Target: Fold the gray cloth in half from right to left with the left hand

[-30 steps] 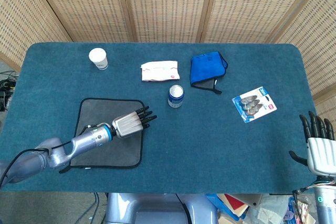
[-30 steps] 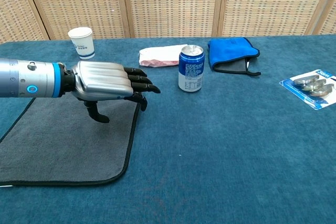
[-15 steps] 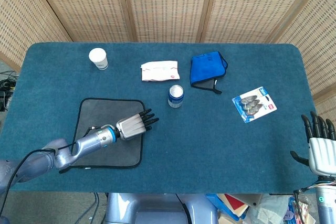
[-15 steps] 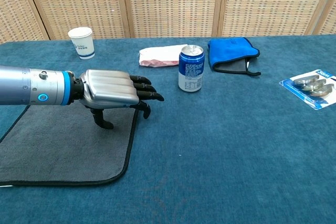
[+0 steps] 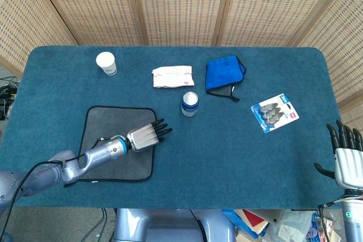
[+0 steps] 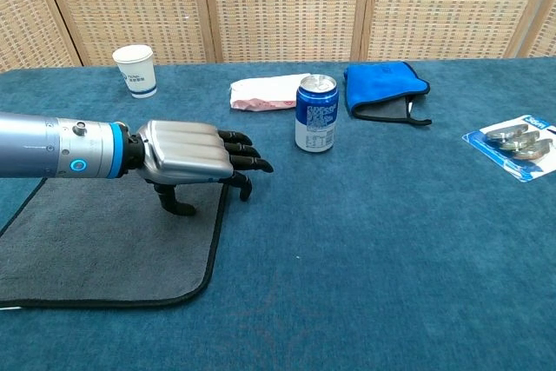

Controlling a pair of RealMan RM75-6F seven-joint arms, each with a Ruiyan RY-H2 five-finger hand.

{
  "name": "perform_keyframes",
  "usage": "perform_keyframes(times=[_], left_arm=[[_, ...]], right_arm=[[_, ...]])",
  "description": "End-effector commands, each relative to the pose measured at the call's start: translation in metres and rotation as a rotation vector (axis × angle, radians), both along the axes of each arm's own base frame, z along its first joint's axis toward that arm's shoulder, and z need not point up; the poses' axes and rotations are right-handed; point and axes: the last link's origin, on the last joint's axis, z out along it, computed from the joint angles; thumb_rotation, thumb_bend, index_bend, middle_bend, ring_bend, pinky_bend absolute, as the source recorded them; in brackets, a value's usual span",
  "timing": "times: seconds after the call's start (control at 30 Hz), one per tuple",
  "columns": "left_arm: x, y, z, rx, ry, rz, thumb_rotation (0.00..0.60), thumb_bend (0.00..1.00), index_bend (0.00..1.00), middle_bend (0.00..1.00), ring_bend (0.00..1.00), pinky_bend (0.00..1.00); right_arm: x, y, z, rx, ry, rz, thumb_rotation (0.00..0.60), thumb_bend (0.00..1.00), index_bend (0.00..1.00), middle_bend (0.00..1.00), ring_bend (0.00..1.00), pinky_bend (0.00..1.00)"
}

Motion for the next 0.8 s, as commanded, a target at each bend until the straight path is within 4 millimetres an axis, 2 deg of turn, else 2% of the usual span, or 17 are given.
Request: perform_keyframes(times=[0.03,0.17,0.8], left_arm=[[0.0001,-0.0001,0.0000,0.001,-0.002,0.001,0.600,0.33,0.38,0.00,0.00,0.00],[-0.0008,0.0004,-0.0006,0.004,0.001,0.007,0.600,0.34,0.50,0.00,0.00,0.00],[-0.0072,0.0026,0.0027,0.033,0.008,-0.006,0.600,0.35,0.64,0.00,0.00,0.00]], right_arm=[[0.0002,0.0001,0.0005,-0.002,-0.002,0.001,0.600,0.00,0.00,0.00,0.00,0.00],[-0.0001,0.0001,0.0013,-0.006,-0.005,0.000,0.600,0.00,0.00,0.00,0.00,0.00],[-0.0009,0.0005,0.0023,-0.008,-0.008,-0.005,0.600,0.00,0.00,0.00,0.00,0.00]])
